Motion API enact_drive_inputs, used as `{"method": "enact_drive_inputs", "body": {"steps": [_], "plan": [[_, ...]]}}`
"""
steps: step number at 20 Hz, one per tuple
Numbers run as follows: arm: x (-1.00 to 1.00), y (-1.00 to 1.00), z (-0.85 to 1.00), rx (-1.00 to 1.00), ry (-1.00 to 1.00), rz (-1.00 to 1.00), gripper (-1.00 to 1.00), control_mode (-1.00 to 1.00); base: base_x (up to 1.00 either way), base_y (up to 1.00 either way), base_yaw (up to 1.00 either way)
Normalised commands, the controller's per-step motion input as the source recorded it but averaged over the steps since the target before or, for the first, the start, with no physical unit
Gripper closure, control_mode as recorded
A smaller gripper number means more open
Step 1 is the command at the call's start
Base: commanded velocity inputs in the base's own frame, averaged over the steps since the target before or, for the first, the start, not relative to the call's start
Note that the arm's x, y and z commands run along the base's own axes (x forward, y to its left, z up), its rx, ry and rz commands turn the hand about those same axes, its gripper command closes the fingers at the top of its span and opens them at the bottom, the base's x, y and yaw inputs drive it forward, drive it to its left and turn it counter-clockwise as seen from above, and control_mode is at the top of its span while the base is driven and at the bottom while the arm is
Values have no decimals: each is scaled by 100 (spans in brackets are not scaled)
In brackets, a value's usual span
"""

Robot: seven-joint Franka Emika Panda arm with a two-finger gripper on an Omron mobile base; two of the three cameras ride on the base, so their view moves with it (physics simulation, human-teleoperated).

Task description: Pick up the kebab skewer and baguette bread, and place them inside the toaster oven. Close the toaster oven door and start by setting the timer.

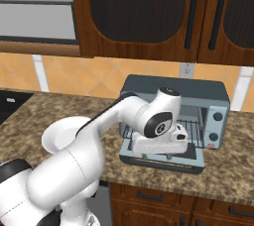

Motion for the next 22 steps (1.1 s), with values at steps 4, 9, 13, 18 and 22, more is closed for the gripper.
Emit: {"method": "enact_drive_inputs", "body": {"steps": [4,9,13,18,22], "plan": [[20,8,-16,-1,0,-67,-100,-100,0,0,0],[18,18,-17,-13,-3,-50,-100,-100,0,0,0],[12,13,-26,-21,-4,-21,-100,-100,0,0,0],[0,-1,-32,-29,-7,-9,-100,-100,0,0,0],[10,-10,-19,-18,0,-7,-100,-100,0,0,0]]}}
